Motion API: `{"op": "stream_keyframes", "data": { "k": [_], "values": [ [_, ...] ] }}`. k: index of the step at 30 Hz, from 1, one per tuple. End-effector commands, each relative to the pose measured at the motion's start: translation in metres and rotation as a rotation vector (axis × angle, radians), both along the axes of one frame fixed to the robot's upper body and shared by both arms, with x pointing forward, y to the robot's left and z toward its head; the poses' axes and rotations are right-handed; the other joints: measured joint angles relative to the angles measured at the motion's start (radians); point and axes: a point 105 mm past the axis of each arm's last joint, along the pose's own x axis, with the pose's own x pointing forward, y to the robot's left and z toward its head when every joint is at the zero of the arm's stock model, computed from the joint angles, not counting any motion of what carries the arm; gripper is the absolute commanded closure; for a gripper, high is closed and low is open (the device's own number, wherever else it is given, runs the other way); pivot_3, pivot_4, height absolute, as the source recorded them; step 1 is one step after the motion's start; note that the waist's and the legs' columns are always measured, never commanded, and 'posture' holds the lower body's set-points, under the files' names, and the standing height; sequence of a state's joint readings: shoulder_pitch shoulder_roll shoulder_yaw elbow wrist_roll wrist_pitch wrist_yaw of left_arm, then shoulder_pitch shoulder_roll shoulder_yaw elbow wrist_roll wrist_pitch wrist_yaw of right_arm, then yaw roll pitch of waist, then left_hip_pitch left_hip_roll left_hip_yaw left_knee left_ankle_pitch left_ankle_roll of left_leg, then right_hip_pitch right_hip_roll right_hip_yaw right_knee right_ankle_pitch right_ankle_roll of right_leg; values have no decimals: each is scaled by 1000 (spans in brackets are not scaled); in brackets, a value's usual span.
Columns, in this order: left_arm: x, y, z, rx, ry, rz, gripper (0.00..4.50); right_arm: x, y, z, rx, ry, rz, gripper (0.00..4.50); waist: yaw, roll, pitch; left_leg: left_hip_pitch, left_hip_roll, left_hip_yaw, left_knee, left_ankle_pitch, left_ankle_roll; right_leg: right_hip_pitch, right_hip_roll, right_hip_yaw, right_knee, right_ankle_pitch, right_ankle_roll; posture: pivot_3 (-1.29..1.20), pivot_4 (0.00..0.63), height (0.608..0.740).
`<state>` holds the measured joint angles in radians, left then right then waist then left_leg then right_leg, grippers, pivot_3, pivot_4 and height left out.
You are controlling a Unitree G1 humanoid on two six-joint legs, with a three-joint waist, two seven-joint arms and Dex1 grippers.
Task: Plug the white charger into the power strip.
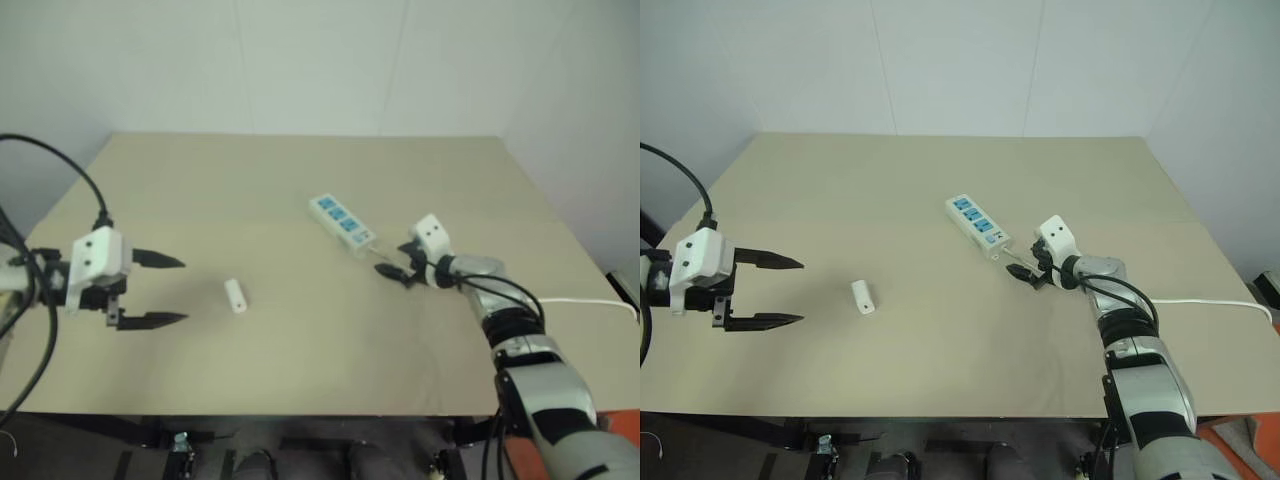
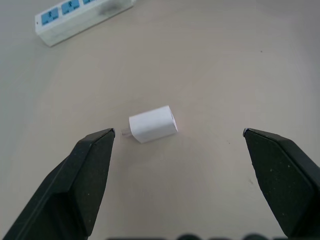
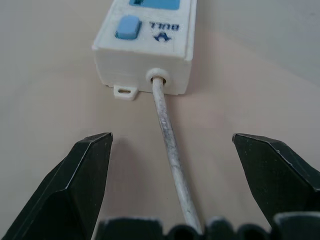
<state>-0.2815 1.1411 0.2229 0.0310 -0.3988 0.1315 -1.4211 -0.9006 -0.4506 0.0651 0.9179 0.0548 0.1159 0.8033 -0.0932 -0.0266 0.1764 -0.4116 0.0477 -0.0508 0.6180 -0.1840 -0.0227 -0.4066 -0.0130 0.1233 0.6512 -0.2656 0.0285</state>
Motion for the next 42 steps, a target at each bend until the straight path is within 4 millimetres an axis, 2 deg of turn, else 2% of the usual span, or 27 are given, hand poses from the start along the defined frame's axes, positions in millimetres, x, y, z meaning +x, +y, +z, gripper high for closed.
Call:
{"op": "stream_keyframes", "data": {
  "k": [1, 12, 18, 23, 27, 31, 35, 42],
  "values": [
    [-3, 3, 12, 20, -65, 19, 0, 2, 6, 10, 45, -2, 43, 575, -4, 0, 0, 0, 0, 0, 0, 0, 0, 0, 0, 0, 0, 0, 0, 0, 150, 740],
    [-3, 6, 6, 34, -59, 1, 0, 2, 19, 11, 40, -5, 90, 4464, -10, 0, 0, 8, 1, 0, 0, 1, -1, 2, 2, 2, 9, 0, 0, 0, 150, 740],
    [-1, 3, 5, 32, -46, -33, 0, -12, 25, 20, 22, -87, 175, 4464, -9, 0, 0, 7, 1, 0, 0, 1, -1, 1, 3, 2, 9, 0, 0, 0, 150, 740],
    [-1, 10, 8, 56, -66, -19, 0, -53, 9, 31, 34, -149, 238, 4464, 0, 1, 0, 4, 1, 0, 0, 1, 0, 0, 3, 1, 8, -1, -1, 0, 150, 740],
    [-4, 11, 6, 51, -49, -25, 0, -94, -10, 12, -8, -120, 241, 4464, 14, 0, 0, 4, 1, 0, 0, 1, -1, 0, 2, 0, 7, -2, 0, 0, 150, 740],
    [1, 6, 3, 45, -48, -45, 0, -102, -10, -2, 50, -55, 157, 4464, 14, 0, 0, 7, 1, 1, 1, 1, -1, 1, 3, 2, 9, -5, 6, 0, 150, 740],
    [8, -2, 6, 27, -55, -77, 0, -110, 1, -7, 66, -64, 145, 3154, 14, 0, 0, 9, 2, 0, 6, 2, 0, 2, 5, 3, 13, -5, 6, 0, 150, 740],
    [13, -3, 5, 38, -60, -81, 0, -117, 17, 5, 144, -118, 104, 604, 20, 0, 0, 7, 2, 1, 7, 2, 0, 2, 5, 3, 12, -5, 6, 0, 150, 740]
  ]
}}
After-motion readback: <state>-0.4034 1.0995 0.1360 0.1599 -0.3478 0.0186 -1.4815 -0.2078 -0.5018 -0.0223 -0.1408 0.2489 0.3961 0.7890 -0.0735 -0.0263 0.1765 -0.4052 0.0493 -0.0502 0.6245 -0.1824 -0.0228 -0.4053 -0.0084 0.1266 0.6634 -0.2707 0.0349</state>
